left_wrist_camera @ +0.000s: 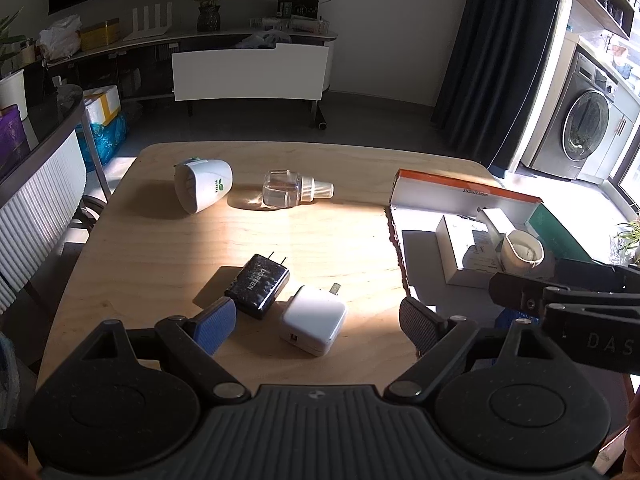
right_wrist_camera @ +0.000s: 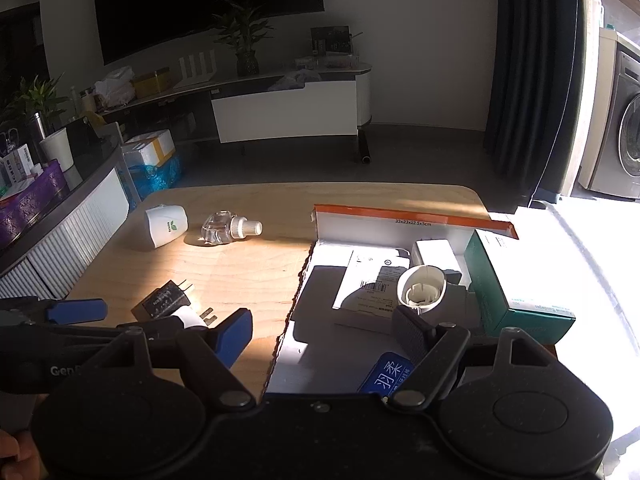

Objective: Organize rigid objects
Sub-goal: 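Move the left gripper to the black charger while the right gripper approaches the white charger, then grasp the black plug charger with the left gripper while the right gripper grasps the white square charger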

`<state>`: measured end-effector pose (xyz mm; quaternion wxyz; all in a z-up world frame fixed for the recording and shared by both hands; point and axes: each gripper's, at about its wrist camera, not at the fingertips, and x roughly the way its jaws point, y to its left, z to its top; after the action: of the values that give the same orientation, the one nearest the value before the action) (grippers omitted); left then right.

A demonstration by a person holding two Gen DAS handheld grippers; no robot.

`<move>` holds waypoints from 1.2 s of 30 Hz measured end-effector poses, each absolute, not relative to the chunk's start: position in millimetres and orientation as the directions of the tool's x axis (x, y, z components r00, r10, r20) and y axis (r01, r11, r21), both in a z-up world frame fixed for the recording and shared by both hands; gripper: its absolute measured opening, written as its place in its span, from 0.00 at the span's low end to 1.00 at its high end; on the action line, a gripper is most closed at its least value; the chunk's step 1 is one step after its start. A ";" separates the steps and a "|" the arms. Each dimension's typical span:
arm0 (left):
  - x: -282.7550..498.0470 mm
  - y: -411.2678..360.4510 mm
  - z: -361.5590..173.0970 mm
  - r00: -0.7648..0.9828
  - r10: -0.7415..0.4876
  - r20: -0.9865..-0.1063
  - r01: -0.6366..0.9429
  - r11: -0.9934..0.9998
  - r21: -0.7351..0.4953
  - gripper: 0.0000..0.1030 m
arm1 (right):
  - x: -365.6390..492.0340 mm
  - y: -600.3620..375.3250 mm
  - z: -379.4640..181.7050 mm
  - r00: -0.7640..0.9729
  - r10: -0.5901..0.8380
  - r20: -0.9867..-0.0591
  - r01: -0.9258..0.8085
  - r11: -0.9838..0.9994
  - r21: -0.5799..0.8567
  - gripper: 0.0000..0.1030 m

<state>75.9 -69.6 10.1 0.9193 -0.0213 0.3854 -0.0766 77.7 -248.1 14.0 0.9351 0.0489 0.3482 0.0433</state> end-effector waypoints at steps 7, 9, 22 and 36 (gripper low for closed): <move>79.8 -44.5 -4.4 0.681 -0.123 -0.722 0.077 0.992 -0.096 0.89 | 78.7 -234.7 5.6 0.738 0.141 -0.660 -0.073 0.989 0.130 0.88; 82.0 -35.0 -10.5 0.674 -0.105 -0.731 0.057 0.994 -0.091 0.89 | 78.3 -232.7 3.2 0.734 0.147 -0.663 -0.075 0.988 0.136 0.88; 125.5 -14.3 -36.6 0.658 -0.133 -0.742 0.148 0.988 -0.046 0.89 | 78.5 -228.0 -9.4 0.715 0.173 -0.677 -0.085 0.983 0.162 0.88; 133.2 -31.9 -48.8 0.678 -0.250 -0.691 0.363 0.932 0.018 0.35 | 89.5 -211.2 -20.8 0.688 0.226 -0.689 -0.134 0.973 0.185 0.88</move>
<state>133.2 -31.9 -48.8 0.9126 0.0769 0.3646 -0.1680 89.5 -211.2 -20.8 0.9169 0.0600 0.3823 0.0983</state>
